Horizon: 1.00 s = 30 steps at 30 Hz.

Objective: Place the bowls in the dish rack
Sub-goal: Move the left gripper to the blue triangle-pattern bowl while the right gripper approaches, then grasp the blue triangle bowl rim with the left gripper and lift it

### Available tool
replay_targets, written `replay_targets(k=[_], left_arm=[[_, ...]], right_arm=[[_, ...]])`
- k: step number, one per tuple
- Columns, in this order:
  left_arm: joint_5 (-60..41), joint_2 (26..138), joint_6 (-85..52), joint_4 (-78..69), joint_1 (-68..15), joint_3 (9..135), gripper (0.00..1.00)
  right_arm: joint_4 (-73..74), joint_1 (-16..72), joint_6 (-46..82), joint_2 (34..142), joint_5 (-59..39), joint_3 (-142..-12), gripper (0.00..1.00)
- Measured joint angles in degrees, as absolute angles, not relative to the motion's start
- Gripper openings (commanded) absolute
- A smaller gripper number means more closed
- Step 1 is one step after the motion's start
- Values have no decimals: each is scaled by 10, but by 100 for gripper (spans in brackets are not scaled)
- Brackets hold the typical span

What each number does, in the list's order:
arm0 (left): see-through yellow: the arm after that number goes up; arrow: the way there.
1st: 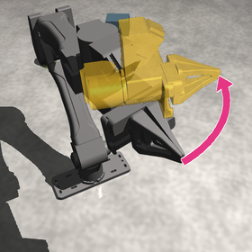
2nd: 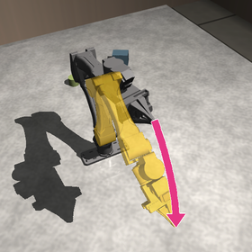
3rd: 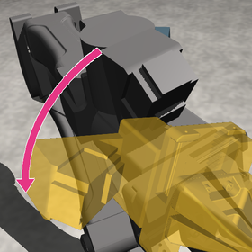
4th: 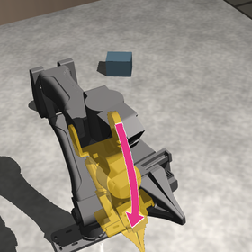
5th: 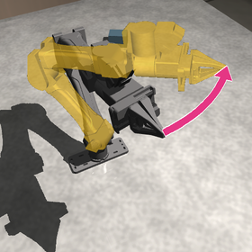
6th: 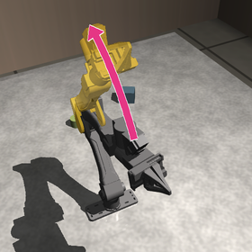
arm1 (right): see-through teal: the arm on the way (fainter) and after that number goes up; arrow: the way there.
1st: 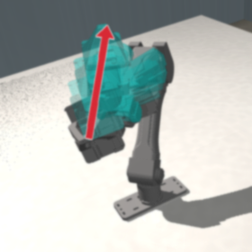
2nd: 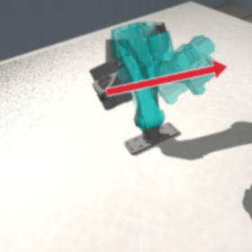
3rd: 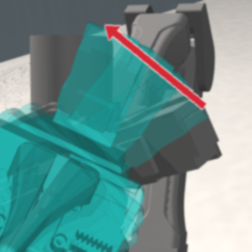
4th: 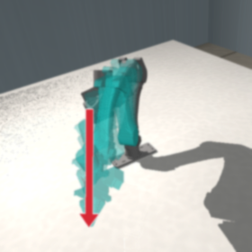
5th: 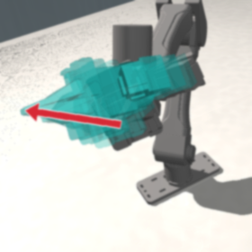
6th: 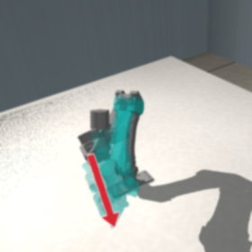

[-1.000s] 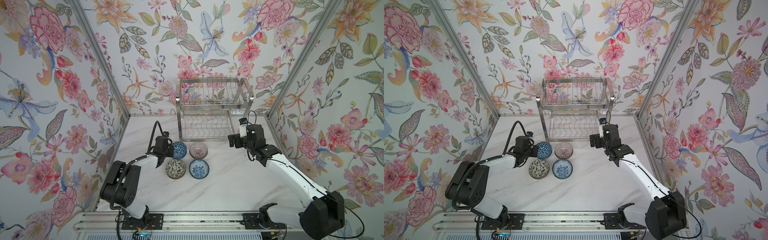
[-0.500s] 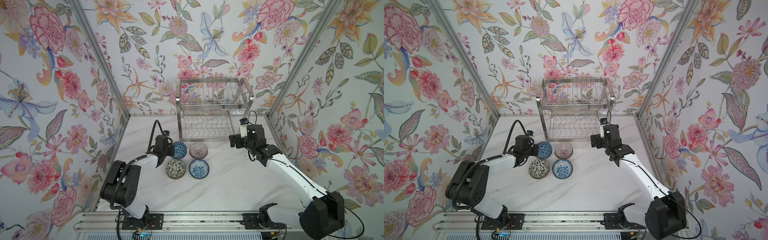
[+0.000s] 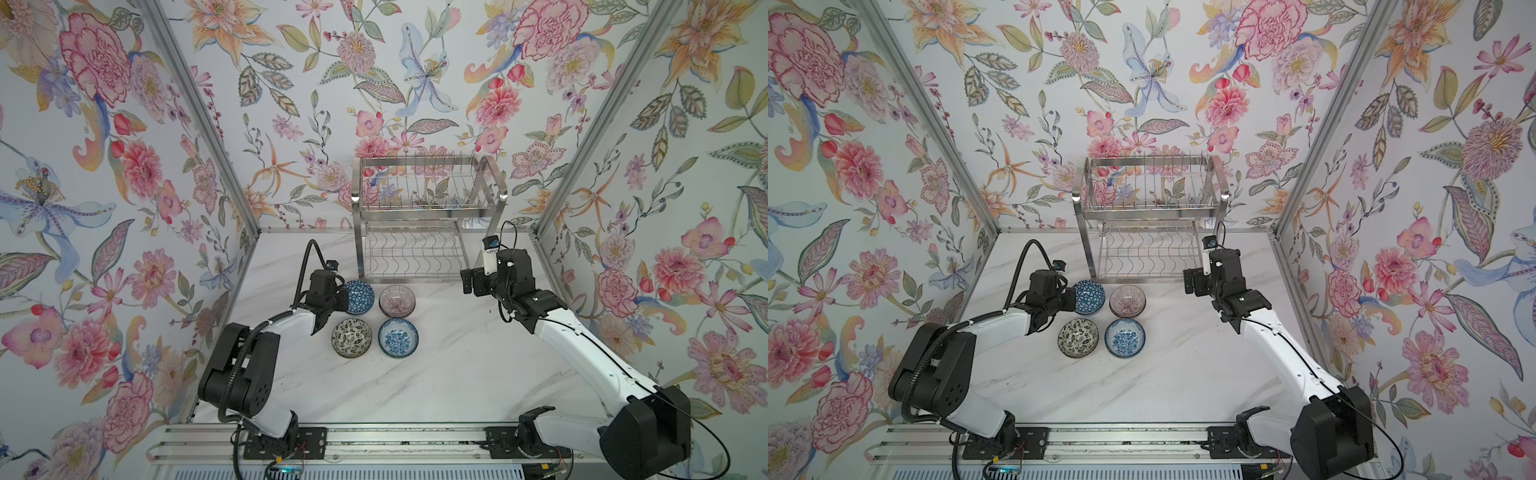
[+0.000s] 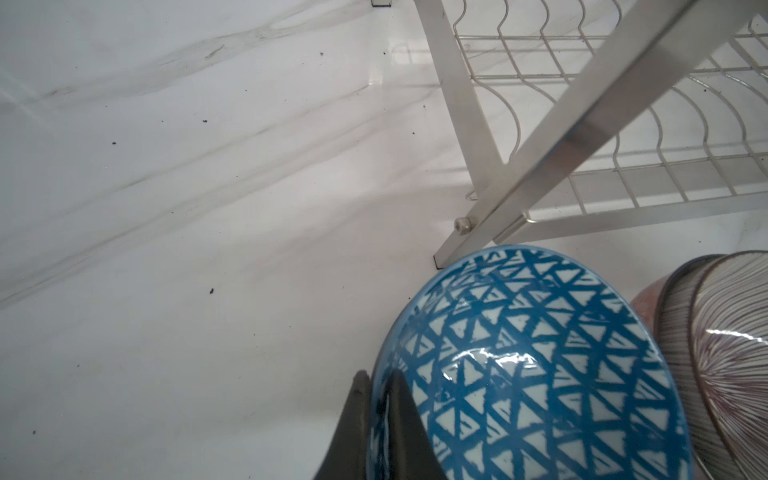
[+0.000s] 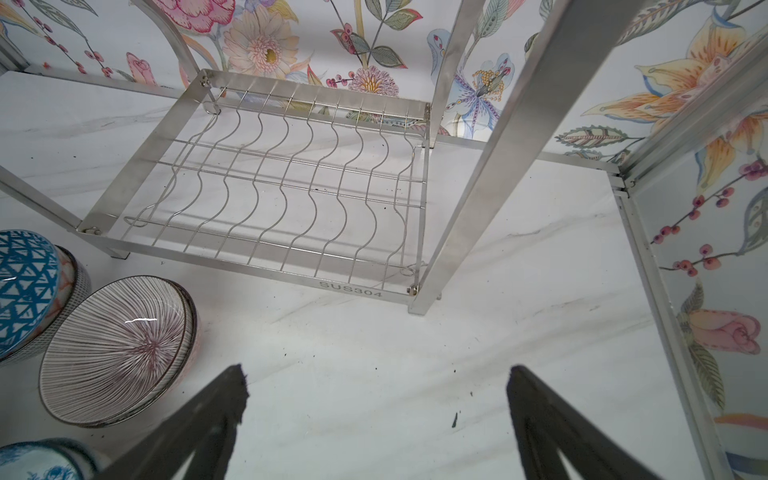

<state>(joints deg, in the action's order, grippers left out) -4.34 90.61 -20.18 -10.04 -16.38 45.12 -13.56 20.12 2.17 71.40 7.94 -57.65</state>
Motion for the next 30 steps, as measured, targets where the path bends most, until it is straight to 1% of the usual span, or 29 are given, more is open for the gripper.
replay_targets(k=[3, 4, 5, 7, 9, 10, 11, 14, 17, 25, 30], left_arm=[[-39, 893, -201, -89, -164, 452, 7], [-38, 890, -200, -84, -164, 452, 8], [-37, 888, -200, -80, -164, 453, 10], [-36, 885, -196, -70, -164, 456, 32], [-36, 882, -194, -64, -164, 461, 49], [-34, 879, -194, -64, -164, 464, 53], [-34, 877, -192, -64, -164, 466, 55], [-28, 874, -190, -67, -164, 467, 55], [-29, 875, -190, -68, -164, 467, 54], [-37, 913, -196, -82, -164, 467, 45], [-42, 922, -201, -82, -164, 467, 36]], right_arm=[[-136, 199, 22, 713, 79, -575, 99], [-135, 198, 22, 713, 79, -574, 99], [-135, 198, 22, 712, 79, -573, 99], [-135, 197, 22, 712, 79, -572, 99], [-135, 197, 22, 712, 79, -572, 99], [-135, 197, 22, 712, 79, -572, 99], [-135, 196, 22, 712, 79, -572, 99], [-135, 193, 22, 712, 79, -572, 99], [-135, 192, 22, 711, 79, -571, 99], [-135, 189, 22, 706, 79, -565, 99], [-135, 189, 22, 706, 77, -564, 99]])
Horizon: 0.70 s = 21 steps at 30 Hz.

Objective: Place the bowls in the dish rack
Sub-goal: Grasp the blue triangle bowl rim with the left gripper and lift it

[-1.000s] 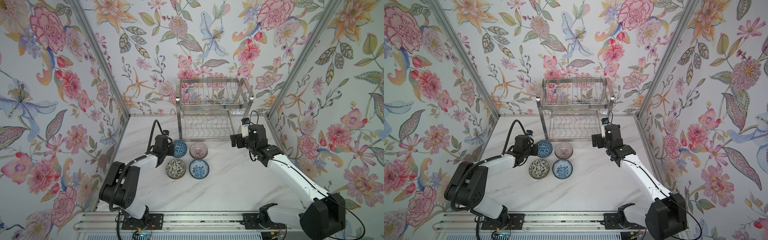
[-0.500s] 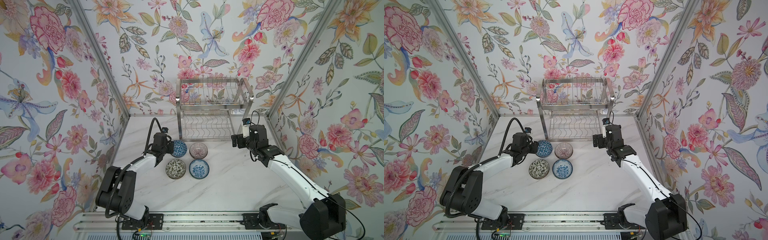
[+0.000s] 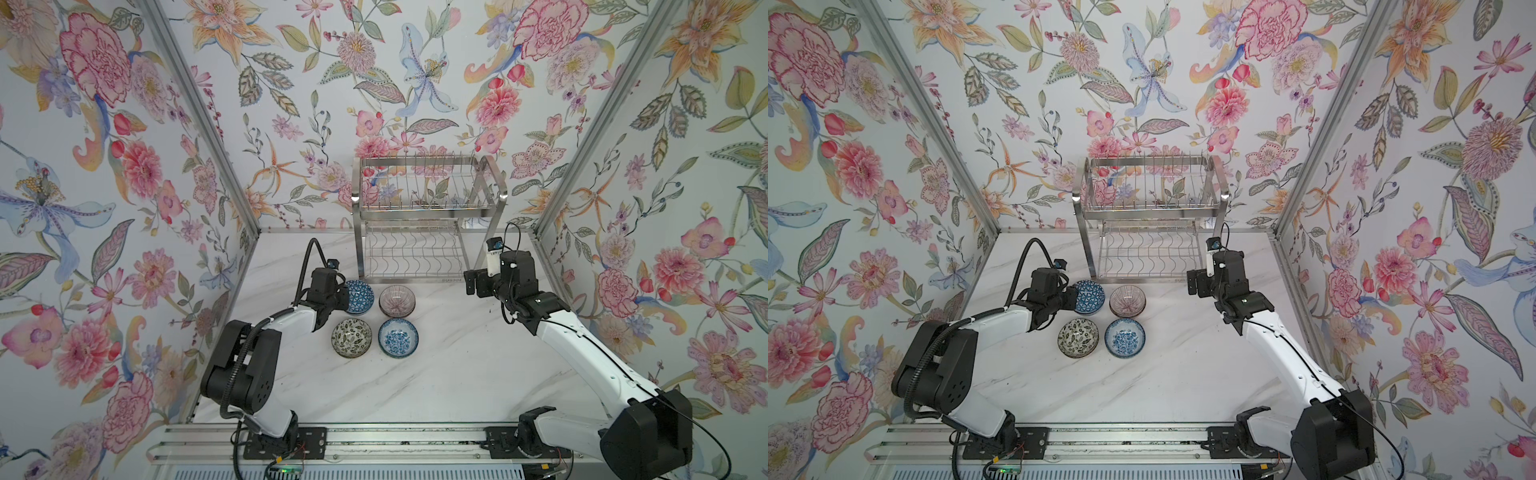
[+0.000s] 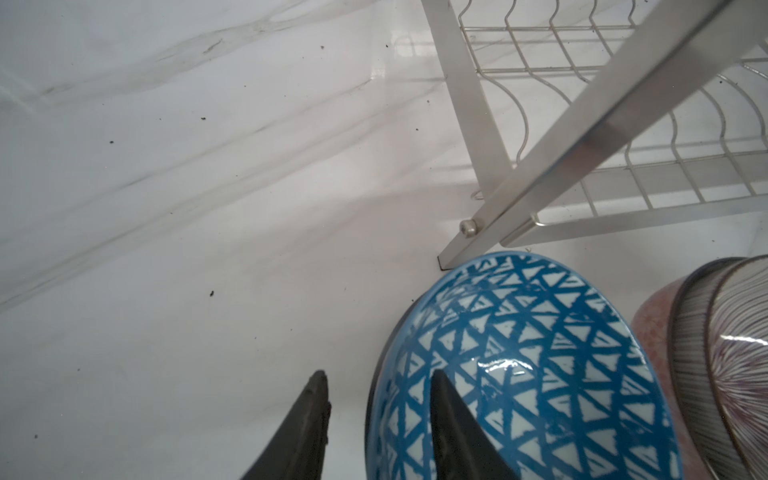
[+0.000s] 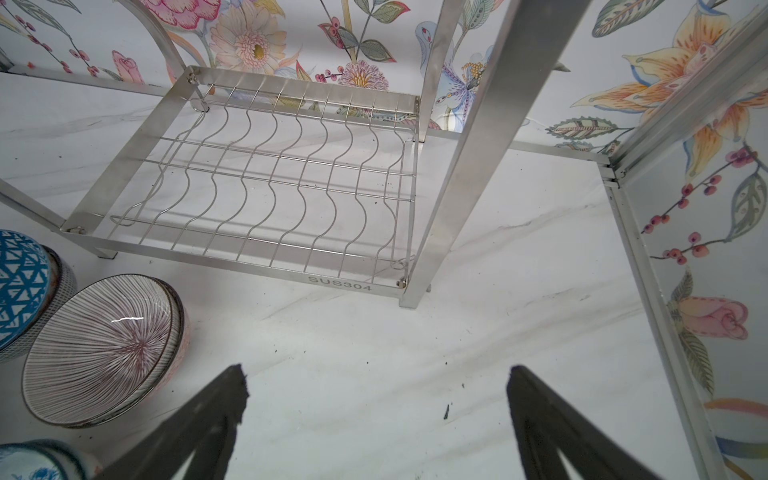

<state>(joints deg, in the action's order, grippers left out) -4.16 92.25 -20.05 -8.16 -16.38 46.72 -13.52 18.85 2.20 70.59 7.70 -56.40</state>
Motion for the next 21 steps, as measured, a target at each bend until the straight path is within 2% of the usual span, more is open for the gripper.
replay_targets(k=[13, 15, 21], left_arm=[[-44, 921, -208, -82, -164, 467, 7], [-42, 919, -209, -82, -164, 468, 0], [-41, 916, -209, -80, -164, 468, 0]], right_arm=[[-135, 186, 22, 704, 71, -561, 99], [-135, 186, 22, 703, 69, -561, 99], [-135, 186, 22, 703, 67, -561, 99]])
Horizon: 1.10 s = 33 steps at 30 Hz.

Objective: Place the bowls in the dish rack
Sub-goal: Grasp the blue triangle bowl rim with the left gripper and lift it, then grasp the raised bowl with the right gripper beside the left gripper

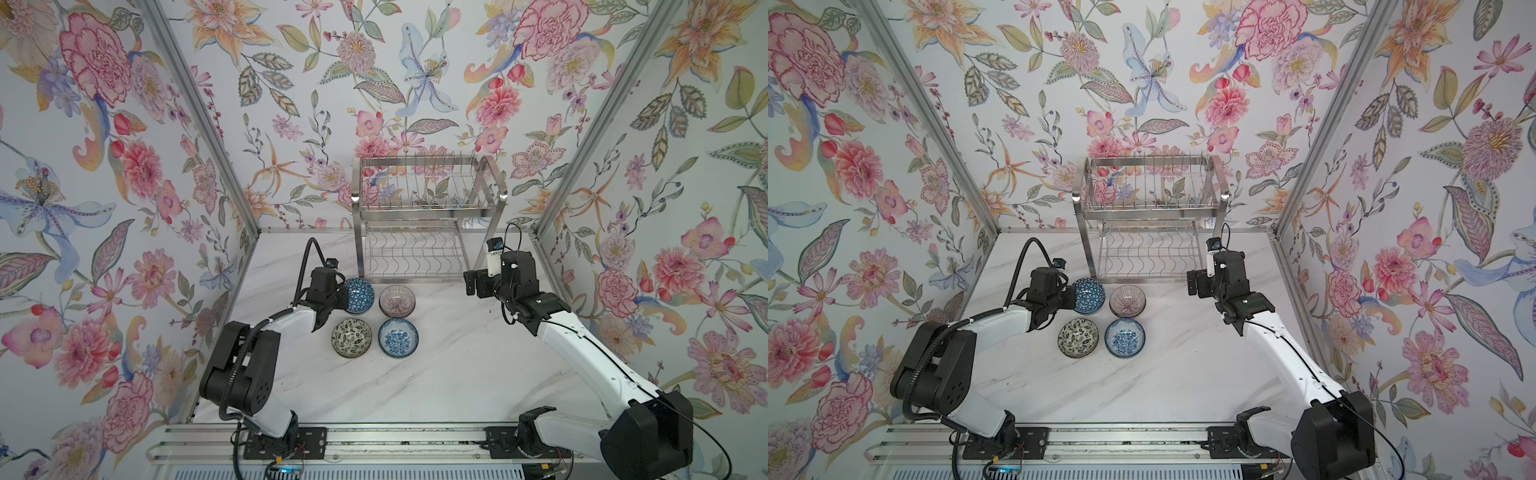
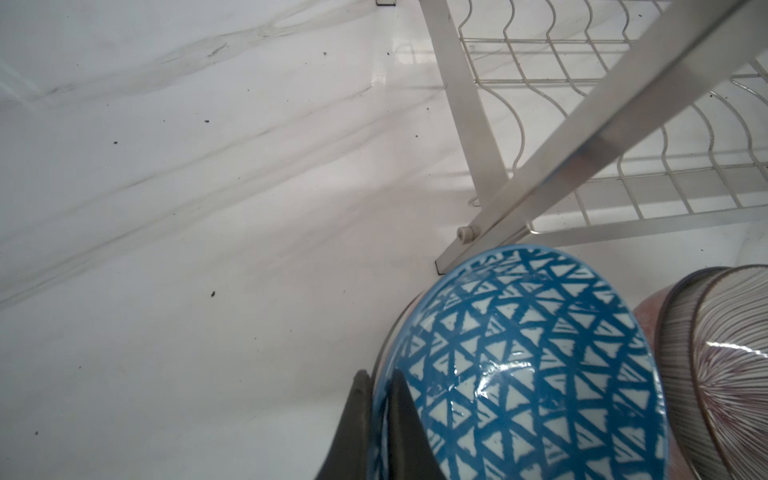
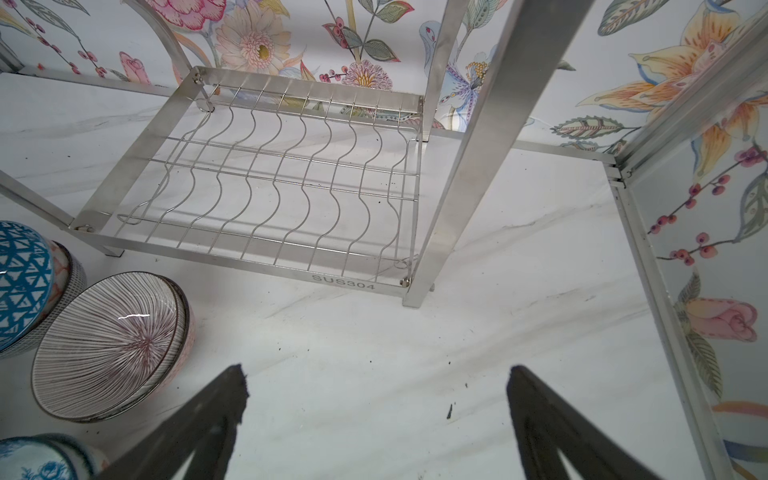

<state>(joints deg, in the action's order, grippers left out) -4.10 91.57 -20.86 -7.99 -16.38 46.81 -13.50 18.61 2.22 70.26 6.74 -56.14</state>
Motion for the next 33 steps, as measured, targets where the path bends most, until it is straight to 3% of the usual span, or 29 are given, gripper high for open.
replay_targets(k=[23, 33], left_arm=[[-56, 729, -205, -65, -173, 450, 0], [-52, 698, -232, -99, -284, 429, 0]], right_arm=[[-131, 204, 53, 676, 8, -560, 99], [-99, 287, 110, 657, -41, -557, 99]])
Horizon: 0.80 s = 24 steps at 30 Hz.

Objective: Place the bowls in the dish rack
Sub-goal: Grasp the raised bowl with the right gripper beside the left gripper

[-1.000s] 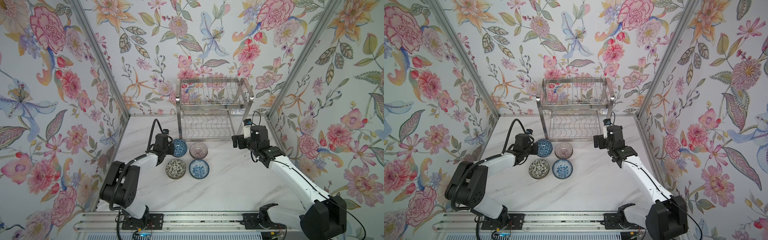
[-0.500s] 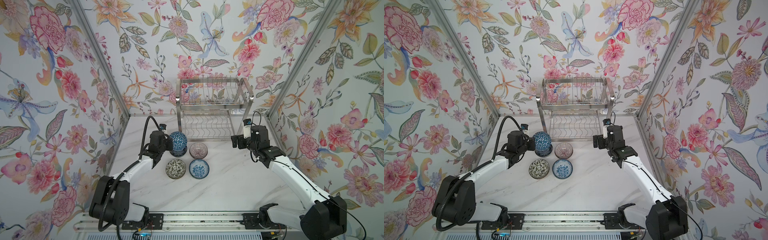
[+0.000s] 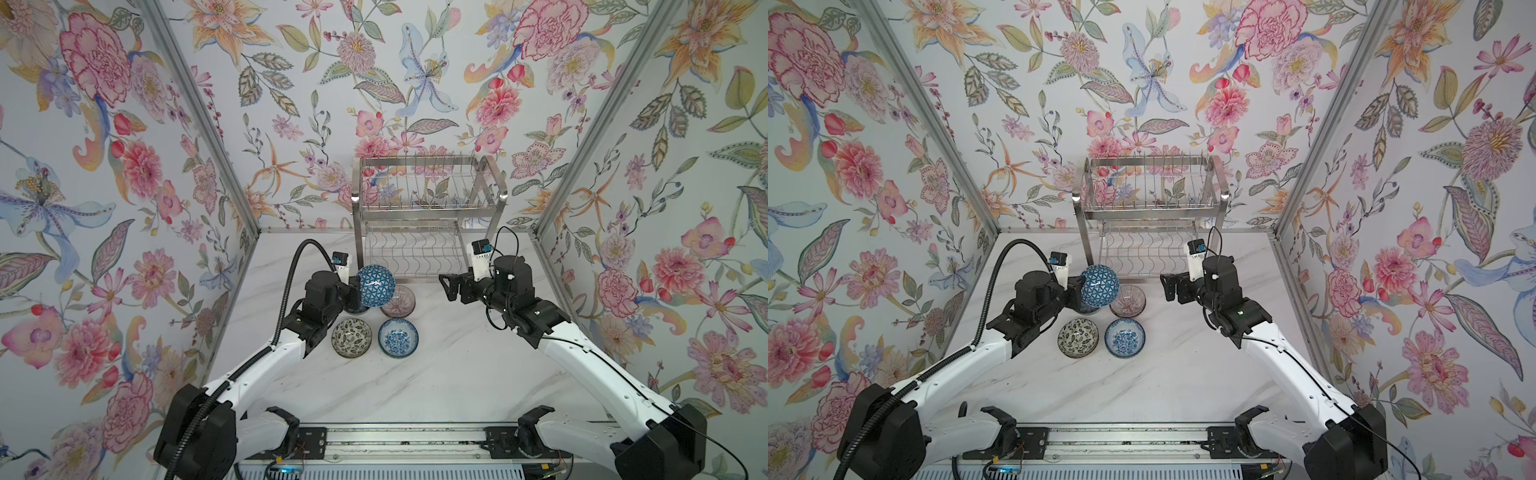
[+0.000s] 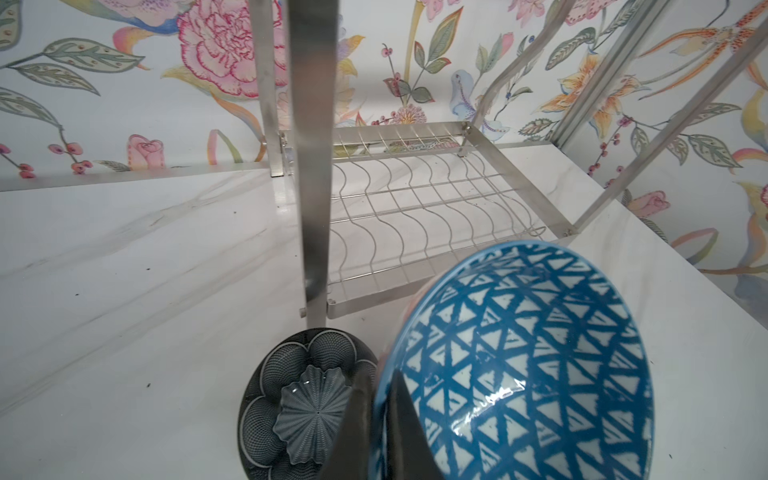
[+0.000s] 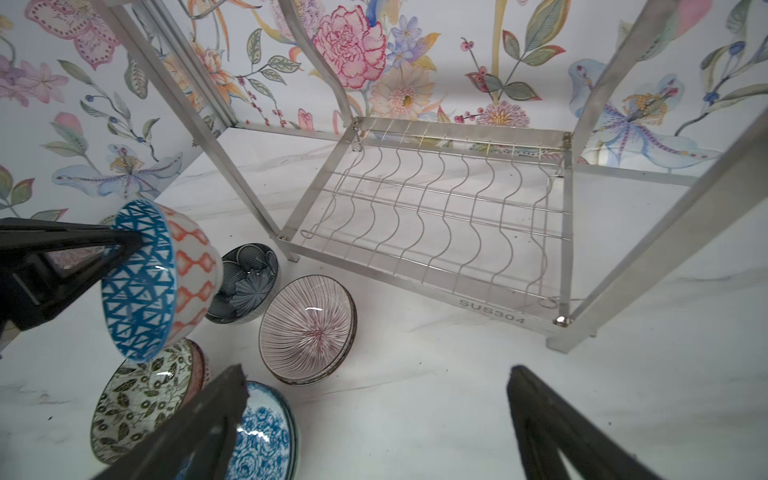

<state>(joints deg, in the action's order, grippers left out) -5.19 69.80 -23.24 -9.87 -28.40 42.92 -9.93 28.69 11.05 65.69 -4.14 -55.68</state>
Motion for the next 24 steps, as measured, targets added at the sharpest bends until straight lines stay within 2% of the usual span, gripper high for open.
replay_targets(k=[9, 24], left_arm=[[-50, 771, -269, -185, -358, 422, 0], [-61, 831, -298, -264, -375, 422, 0]], right_arm=[[-76, 342, 146, 691, -41, -556, 99], [-44, 345, 183, 762, -41, -535, 99]])
